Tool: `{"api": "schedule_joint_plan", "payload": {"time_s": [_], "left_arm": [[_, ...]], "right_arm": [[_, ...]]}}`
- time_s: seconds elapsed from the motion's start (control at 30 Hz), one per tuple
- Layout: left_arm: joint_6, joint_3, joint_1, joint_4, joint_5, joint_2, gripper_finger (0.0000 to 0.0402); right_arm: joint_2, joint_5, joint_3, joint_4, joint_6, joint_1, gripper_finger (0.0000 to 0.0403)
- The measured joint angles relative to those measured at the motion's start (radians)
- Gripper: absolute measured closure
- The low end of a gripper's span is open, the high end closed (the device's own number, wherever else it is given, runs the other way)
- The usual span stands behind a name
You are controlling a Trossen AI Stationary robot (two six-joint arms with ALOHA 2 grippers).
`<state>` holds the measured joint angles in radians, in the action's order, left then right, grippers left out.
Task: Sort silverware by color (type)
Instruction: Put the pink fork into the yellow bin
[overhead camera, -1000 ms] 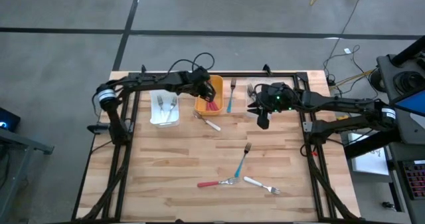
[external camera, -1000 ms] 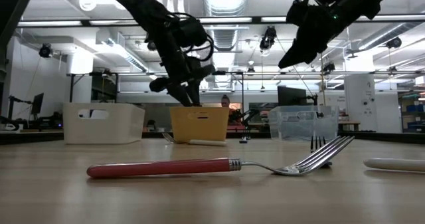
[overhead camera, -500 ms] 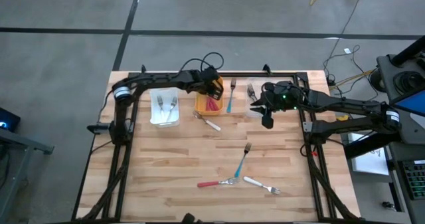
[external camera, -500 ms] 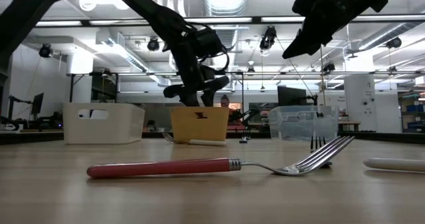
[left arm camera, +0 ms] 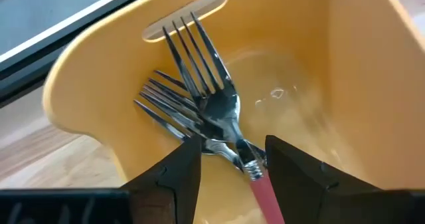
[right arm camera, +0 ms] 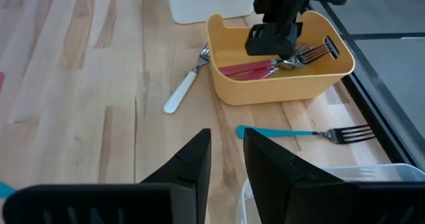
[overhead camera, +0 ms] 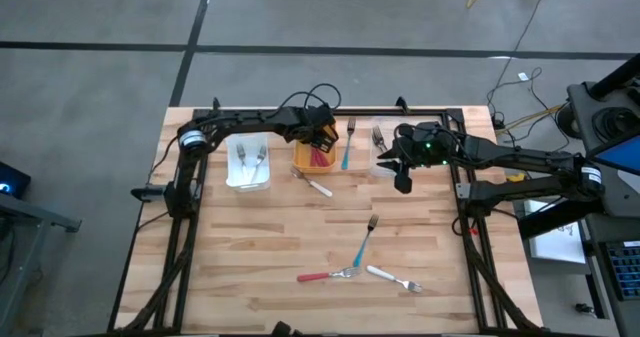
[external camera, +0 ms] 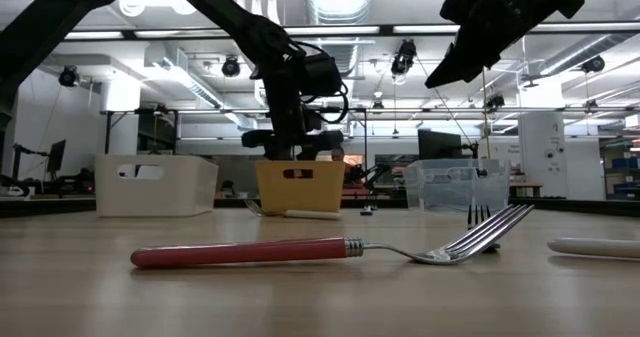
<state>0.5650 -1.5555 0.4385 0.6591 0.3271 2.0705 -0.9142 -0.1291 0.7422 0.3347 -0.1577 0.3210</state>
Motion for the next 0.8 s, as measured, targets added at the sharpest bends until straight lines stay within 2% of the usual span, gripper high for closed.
{"api": "schedule_joint_plan", "payload": {"time_s": [0.8], "left_arm": [[0.026, 0.046, -0.019, -0.075, 0.006, 0.005, 0.0254]], "right_arm": [[0.0, 0.0, 0.0, 0.001, 0.0, 0.0, 0.0323]]}}
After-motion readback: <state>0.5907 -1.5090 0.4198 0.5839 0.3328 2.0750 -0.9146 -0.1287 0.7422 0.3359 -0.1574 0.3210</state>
